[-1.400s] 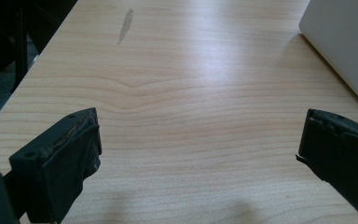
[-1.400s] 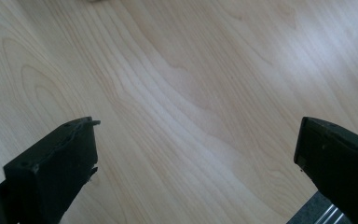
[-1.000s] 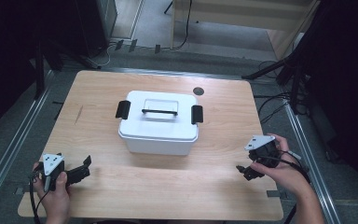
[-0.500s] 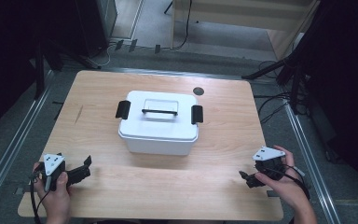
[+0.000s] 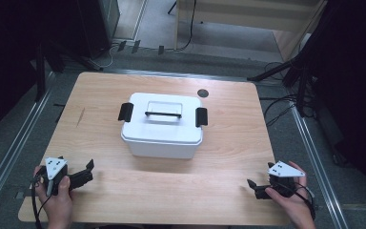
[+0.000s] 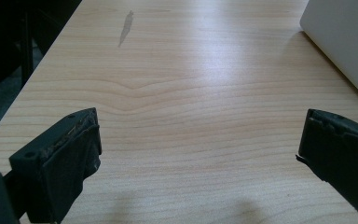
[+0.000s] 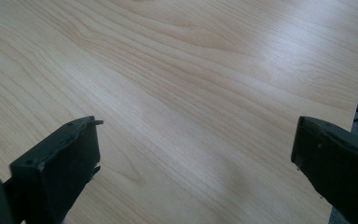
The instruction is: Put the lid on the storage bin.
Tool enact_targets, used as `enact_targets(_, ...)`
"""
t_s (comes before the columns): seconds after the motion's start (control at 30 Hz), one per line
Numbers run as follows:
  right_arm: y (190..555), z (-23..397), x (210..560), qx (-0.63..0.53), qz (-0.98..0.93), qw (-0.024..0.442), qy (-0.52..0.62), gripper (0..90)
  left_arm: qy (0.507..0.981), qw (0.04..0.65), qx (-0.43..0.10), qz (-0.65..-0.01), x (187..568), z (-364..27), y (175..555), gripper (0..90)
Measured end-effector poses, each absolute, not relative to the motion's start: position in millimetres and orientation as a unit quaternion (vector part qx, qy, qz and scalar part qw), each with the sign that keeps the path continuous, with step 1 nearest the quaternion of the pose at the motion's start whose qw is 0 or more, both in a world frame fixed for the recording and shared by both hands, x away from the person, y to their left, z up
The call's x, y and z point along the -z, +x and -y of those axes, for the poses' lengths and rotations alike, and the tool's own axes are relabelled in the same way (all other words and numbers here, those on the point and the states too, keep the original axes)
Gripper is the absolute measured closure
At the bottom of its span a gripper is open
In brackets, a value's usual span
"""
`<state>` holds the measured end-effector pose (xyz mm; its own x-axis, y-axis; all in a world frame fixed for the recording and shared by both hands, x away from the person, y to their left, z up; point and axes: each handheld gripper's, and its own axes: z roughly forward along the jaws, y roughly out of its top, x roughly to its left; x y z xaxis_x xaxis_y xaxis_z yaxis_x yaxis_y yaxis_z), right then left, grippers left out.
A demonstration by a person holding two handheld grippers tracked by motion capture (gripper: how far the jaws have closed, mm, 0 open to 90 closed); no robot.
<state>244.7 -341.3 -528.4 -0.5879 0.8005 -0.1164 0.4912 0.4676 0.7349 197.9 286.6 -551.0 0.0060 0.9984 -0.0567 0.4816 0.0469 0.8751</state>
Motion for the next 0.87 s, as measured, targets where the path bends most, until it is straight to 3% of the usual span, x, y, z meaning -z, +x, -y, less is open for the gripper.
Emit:
enact_targets(0.07,242.1,343.0,532.0,-0.343,-0.818,0.235,0.397,6.4,0.600,0.377,-0.344,-0.616,550.9,-286.3,197.6,0.0)
enact_targets(0.87,227.2,346.2,548.8,-0.381,-0.801,0.254,0.386,6.7,0.606,0.353,-0.369,-0.609,550.9,-279.3,199.6,0.0)
